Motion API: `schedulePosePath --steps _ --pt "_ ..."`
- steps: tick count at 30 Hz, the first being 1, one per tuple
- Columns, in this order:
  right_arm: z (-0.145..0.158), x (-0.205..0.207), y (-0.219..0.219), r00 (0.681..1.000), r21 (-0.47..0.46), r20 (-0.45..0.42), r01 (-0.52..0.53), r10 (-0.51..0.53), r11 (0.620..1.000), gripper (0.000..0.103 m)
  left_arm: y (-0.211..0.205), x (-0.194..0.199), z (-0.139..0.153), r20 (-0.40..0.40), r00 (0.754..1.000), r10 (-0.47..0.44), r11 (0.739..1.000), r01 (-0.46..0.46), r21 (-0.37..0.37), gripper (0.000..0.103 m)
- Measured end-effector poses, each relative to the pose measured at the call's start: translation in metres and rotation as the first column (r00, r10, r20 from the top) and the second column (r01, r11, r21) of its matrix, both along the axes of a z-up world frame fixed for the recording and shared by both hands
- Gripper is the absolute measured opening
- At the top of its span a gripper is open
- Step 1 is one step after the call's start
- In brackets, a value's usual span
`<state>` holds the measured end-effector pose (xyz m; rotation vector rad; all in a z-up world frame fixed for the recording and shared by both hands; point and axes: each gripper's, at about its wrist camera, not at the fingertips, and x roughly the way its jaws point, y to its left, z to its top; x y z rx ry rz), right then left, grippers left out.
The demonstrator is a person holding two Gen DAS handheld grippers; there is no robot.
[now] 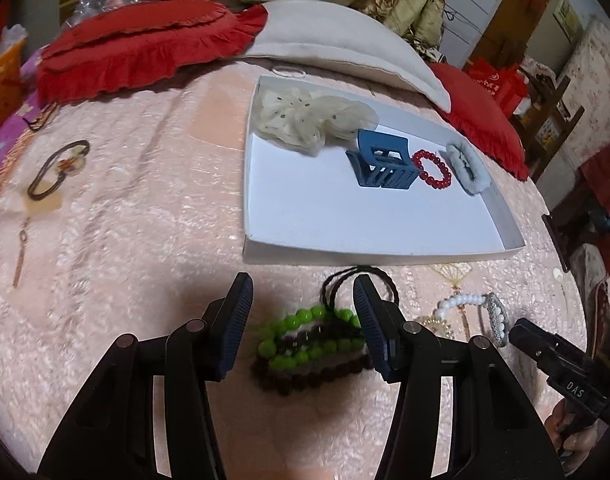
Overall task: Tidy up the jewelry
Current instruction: 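Grasp black hair tie with left tool while right tool grasps gold coil tie, then drop black hair tie in tray with left tool while right tool drops coil tie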
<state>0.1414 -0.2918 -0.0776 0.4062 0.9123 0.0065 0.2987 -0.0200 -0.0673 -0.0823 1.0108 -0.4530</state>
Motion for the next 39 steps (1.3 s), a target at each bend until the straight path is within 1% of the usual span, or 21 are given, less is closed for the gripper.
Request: schedulePosePath --steps 3,5,6,9,10,11,12,13,14,17,21,25,28,30,31,33,34,39 --pt "-0.004 0.006 -0.004 1.000 -0.005 -0.012 0.013 -0.013 1.000 0.040 -0.002 0.007 -0.010 -0.046 0.999 -0.012 1.000 0.011 -0.015 0.051" --pt "-0.006 0.009 -0.008 1.000 -0.009 -0.020 0.016 -0.016 1.000 0.039 -0.004 0.010 -0.015 -0.064 0.998 -0.013 1.000 0.012 -0.011 0.051" --pt "-0.008 0.011 -0.009 1.000 -0.008 -0.024 0.019 -0.019 1.000 0.038 -0.006 0.012 -0.017 -0.066 0.998 -0.019 1.000 0.018 -0.007 0.051" --pt "-0.009 0.013 -0.009 0.999 -0.005 -0.026 0.020 -0.020 1.000 0.037 -0.015 0.011 -0.017 -0.037 0.999 -0.035 0.999 0.036 0.027 0.051" --pt "-0.008 0.013 -0.007 1.000 -0.006 -0.021 0.015 -0.015 1.000 0.037 -0.020 0.009 -0.017 -0.022 0.999 -0.048 0.997 0.049 0.052 0.047" --pt "-0.005 0.012 -0.004 1.000 -0.010 -0.012 0.003 -0.003 1.000 0.037 -0.024 0.007 -0.018 -0.014 0.998 -0.056 0.996 0.057 0.072 0.027" --pt "-0.003 0.011 0.000 1.000 -0.015 -0.003 -0.010 0.010 1.000 0.037 -0.028 0.005 -0.019 -0.004 0.998 -0.067 0.992 0.067 0.109 0.008" --pt "0.001 0.010 0.007 0.999 -0.031 0.010 -0.037 0.037 0.999 0.037 -0.033 0.002 -0.019 0.012 0.997 -0.074 0.987 0.071 0.147 0.008" --pt "0.003 0.010 0.013 0.998 -0.043 0.016 -0.053 0.054 0.998 0.037 -0.035 -0.002 -0.018 0.019 0.996 -0.088 0.984 0.084 0.154 0.003" --pt "0.009 0.011 0.034 0.992 -0.094 0.029 -0.116 0.119 0.989 0.037 -0.035 -0.008 -0.013 0.027 0.995 -0.097 0.987 0.093 0.130 0.002" --pt "0.010 0.021 0.060 0.982 -0.105 0.024 -0.185 0.188 0.977 0.037 -0.024 -0.012 0.000 0.037 0.996 -0.083 0.995 0.080 0.061 0.002" --pt "0.007 0.039 0.082 0.973 -0.127 0.008 -0.229 0.232 0.965 0.031 -0.009 -0.015 0.010 0.043 0.997 -0.064 0.998 0.063 0.020 0.002" --pt "0.002 0.050 0.092 0.968 -0.133 -0.013 -0.249 0.250 0.959 0.027 0.001 -0.017 0.014 0.040 0.998 -0.051 0.999 0.051 -0.007 0.002" --pt "-0.005 0.057 0.099 0.966 -0.165 -0.047 -0.259 0.255 0.952 0.022 0.004 -0.018 0.018 0.050 0.998 -0.043 0.999 0.044 -0.012 0.002" --pt "-0.005 0.057 0.099 0.966 -0.165 -0.047 -0.259 0.255 0.952 0.019 0.006 -0.018 0.019 0.054 0.998 -0.040 0.999 0.041 -0.016 0.002" --pt "-0.008 0.058 0.100 0.966 -0.174 -0.053 -0.259 0.253 0.950 0.016 0.008 -0.018 0.021 0.057 0.998 -0.037 0.999 0.039 -0.025 0.002" --pt "-0.007 0.057 0.100 0.967 -0.178 -0.051 -0.256 0.251 0.950 0.010 0.009 -0.019 0.022 0.060 0.998 -0.036 0.999 0.038 -0.026 0.002" --pt "0.003 0.051 0.097 0.971 -0.169 -0.025 -0.238 0.237 0.956 0.010 0.011 -0.022 0.025 0.070 0.997 -0.035 0.999 0.038 -0.035 0.002"
